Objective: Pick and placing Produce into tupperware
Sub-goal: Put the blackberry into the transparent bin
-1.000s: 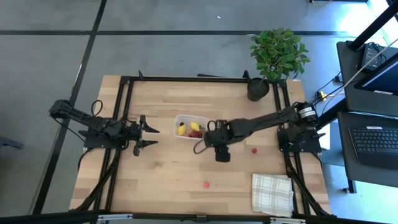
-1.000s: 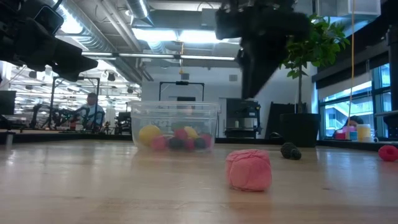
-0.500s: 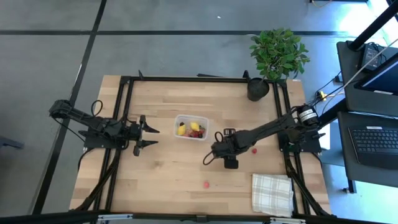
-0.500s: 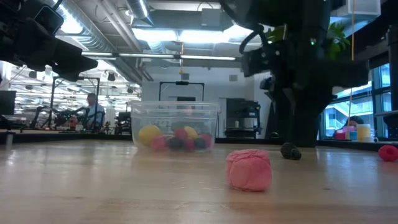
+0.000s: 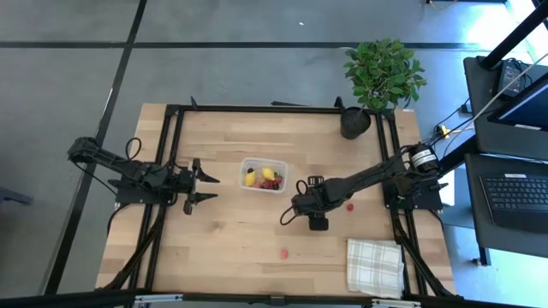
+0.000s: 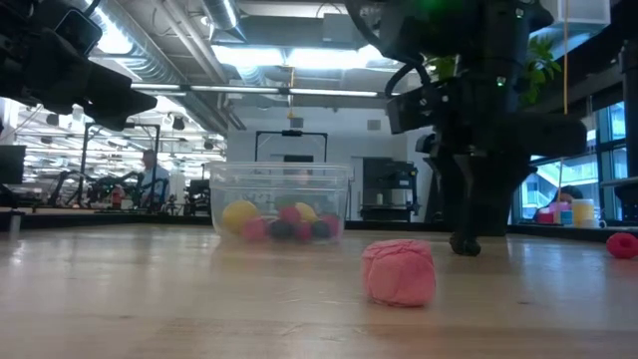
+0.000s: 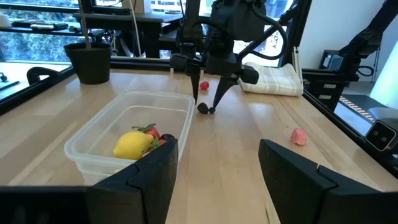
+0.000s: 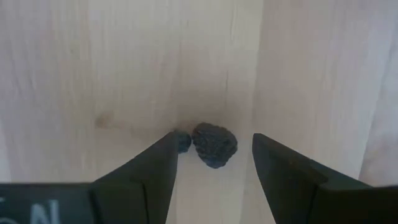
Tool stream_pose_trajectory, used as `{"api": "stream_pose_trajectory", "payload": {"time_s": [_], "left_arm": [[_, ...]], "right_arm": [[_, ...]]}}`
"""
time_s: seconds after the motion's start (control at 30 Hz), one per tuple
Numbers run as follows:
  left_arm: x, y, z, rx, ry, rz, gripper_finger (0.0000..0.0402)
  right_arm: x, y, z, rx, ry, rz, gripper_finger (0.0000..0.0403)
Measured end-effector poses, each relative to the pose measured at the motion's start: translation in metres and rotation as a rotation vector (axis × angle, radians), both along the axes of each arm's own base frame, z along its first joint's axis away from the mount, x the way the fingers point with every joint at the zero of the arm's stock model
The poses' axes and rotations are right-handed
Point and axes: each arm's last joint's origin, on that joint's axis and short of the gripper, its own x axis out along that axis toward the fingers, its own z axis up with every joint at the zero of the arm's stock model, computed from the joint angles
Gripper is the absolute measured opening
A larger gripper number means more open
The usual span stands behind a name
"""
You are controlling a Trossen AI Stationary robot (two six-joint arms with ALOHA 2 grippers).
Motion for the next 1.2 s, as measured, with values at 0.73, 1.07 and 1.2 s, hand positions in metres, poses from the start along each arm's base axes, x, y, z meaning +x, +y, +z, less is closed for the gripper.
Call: {"api": "stream_pose_trajectory", "payload": {"time_s": [0.73,1.07,1.2], "left_arm": [[0.0,0.0,0.0,0.0,0.0,0.0,0.0218],[0.0,0.0,0.0,0.0,0.0,0.0,0.0218],[0.0,0.0,0.0,0.0,0.001,0.001,0.0218]], "right_arm": [[-0.002,0.006,0.0,0.026,0.011,0.01,0.0209],[-0.005,0.009,0.003,0.026,0.015,0.022,0.0209],[-0.007,0.009,0.013,0.034,-0.019,0.023,0.0209]]}}
